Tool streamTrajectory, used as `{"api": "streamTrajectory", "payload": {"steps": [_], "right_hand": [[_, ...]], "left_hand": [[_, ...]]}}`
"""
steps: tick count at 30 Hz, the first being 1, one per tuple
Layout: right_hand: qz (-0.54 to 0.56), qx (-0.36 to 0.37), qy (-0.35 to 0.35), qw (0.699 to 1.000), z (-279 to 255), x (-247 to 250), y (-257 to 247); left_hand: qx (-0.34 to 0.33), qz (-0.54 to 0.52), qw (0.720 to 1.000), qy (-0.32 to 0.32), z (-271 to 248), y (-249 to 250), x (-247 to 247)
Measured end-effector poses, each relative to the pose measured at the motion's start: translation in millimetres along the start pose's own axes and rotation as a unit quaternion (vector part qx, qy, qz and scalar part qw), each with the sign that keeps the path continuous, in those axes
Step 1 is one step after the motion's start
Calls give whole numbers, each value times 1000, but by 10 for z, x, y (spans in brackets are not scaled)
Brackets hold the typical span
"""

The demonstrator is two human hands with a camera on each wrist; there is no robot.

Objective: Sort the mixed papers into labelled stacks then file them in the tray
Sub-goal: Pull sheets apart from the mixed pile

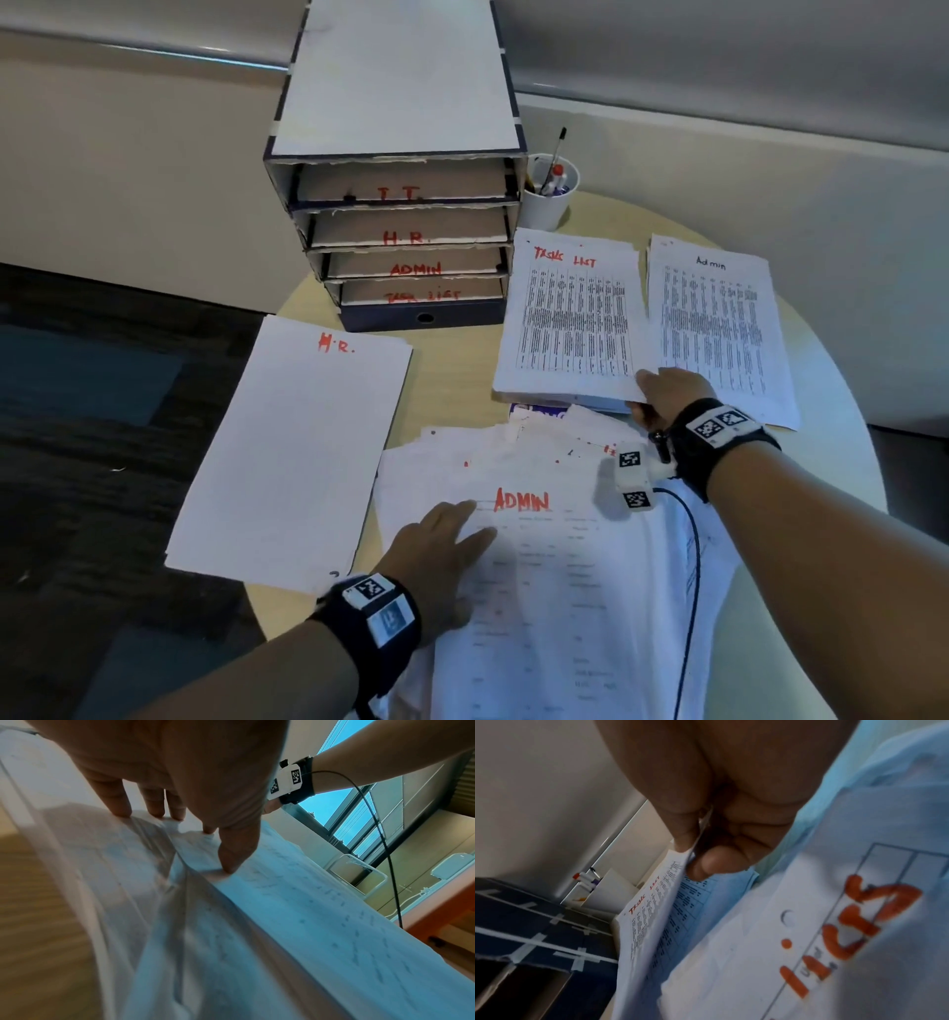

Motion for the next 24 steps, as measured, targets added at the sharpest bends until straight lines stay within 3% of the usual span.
{"api": "streamTrajectory", "payload": {"steps": [3,5,8,12,16,20,24], "right_hand": [[-125,18,6,992,-132,96,-148],[-247,64,65,965,-358,285,-257],[-242,97,97,961,-914,463,-82],[-281,46,44,957,-1592,503,639],[-301,18,-54,952,-2010,252,1078],[-295,13,-76,952,-2063,156,1121],[-225,26,-9,974,-2112,294,1026]], "left_hand": [[6,5,1000,-14,3,4,1],[15,6,1000,-17,14,7,50],[48,-22,999,3,56,24,149],[160,-100,981,54,145,-10,369],[259,-193,945,43,234,-47,425],[259,-258,930,45,242,-44,440],[201,-404,888,93,96,-103,550]]}}
Point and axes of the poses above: each hand's wrist, its own z-axis towards the middle knuckle, its own x-axis out of the back of the hand, y = z × x, the point moved 7 cm from there along z, towards the middle knuckle, and after that the axes turned 14 degrees about x, right-handed, at the moved point
